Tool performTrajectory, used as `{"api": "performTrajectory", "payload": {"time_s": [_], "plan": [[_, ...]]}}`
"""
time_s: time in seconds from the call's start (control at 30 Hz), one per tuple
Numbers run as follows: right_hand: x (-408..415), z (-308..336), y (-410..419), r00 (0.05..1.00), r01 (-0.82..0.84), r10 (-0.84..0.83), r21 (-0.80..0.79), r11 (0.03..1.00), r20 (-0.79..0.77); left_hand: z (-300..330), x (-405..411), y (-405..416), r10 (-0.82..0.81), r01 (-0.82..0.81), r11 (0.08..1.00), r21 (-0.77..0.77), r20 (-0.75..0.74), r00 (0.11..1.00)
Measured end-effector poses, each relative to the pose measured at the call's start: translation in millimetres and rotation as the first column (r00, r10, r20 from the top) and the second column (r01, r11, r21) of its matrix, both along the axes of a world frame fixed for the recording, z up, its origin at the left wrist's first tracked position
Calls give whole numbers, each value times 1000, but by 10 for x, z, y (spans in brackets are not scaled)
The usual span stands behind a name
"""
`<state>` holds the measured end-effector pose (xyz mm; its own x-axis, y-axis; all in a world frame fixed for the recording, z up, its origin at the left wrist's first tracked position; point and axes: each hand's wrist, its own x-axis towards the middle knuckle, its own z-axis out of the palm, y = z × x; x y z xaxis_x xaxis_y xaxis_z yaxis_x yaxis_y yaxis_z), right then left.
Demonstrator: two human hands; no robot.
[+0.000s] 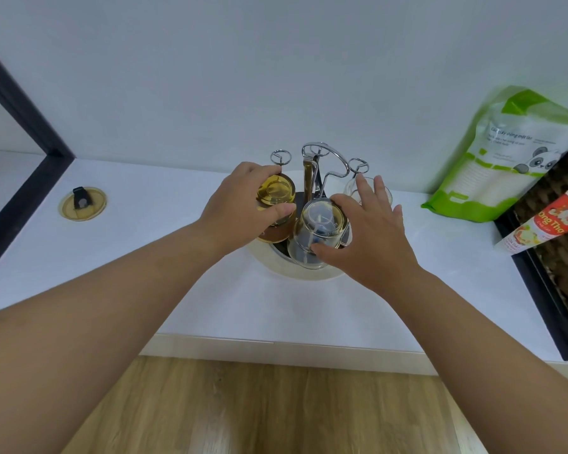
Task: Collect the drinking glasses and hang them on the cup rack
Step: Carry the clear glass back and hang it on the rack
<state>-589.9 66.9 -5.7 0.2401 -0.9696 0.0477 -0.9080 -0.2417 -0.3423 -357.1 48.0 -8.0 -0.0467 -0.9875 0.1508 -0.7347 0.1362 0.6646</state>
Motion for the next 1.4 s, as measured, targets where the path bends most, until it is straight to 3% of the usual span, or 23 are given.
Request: {"api": "performTrajectory", "payload": {"time_s": [0.57, 0.73, 1.0, 1.4], "plan": [[-92, 86, 9, 1000, -8, 8, 65, 998, 6, 1, -23, 59, 5, -5, 1000, -17, 30, 1000], [-187, 113, -43, 998, -4, 10, 100, 995, -59, 22, -66, 87, 13, -11, 999, -31, 61, 998], [-204, 57, 34, 988, 1, 2, 16, 1000, -153, -16, -86, 161, -62, 71, 996, -44, 173, 983], [-130, -7, 164, 990, 8, -13, -34, 999, -141, 10, -11, 103, -69, 71, 997, -8, 187, 980]]}}
